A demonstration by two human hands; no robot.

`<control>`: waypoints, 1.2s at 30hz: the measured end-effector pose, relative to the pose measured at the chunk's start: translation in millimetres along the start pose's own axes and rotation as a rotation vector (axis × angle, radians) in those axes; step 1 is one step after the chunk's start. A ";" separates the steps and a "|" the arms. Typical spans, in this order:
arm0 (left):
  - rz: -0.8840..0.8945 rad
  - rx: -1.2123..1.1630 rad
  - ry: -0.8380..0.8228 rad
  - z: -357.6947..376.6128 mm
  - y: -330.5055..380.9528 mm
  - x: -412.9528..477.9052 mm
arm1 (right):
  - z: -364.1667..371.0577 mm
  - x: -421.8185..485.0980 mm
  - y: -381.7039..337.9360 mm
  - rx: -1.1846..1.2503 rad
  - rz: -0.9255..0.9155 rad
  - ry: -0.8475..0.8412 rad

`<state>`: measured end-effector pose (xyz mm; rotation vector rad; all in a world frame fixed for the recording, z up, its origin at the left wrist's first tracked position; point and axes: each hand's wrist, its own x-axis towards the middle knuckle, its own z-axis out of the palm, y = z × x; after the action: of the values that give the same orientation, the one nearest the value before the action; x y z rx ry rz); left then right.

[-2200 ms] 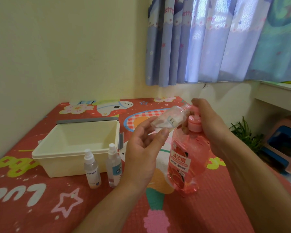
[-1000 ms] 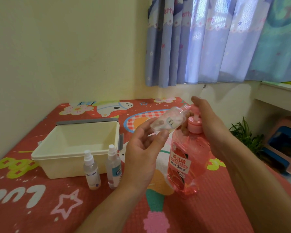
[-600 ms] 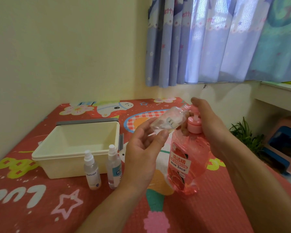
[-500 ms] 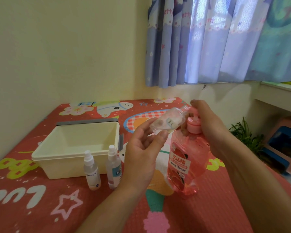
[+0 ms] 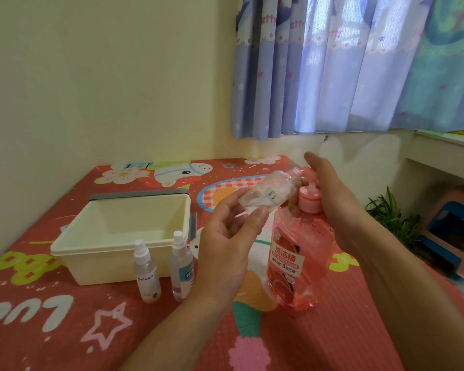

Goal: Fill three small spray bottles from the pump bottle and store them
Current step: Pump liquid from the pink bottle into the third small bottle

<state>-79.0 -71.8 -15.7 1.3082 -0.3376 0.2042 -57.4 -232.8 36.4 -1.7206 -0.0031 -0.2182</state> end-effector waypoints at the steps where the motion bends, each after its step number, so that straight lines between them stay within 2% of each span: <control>1: 0.000 0.000 -0.001 0.1 0.2 0.0 | 0.0 -0.2 -0.2 0.004 0.001 0.003; 36: 0.007 -0.022 -0.005 0.2 0.1 0.9 | 1.0 0.6 -0.2 0.004 0.009 0.031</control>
<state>-78.1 -72.0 -15.2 1.2863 -0.3475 0.2025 -56.7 -231.9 36.6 -1.7130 0.0272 -0.2383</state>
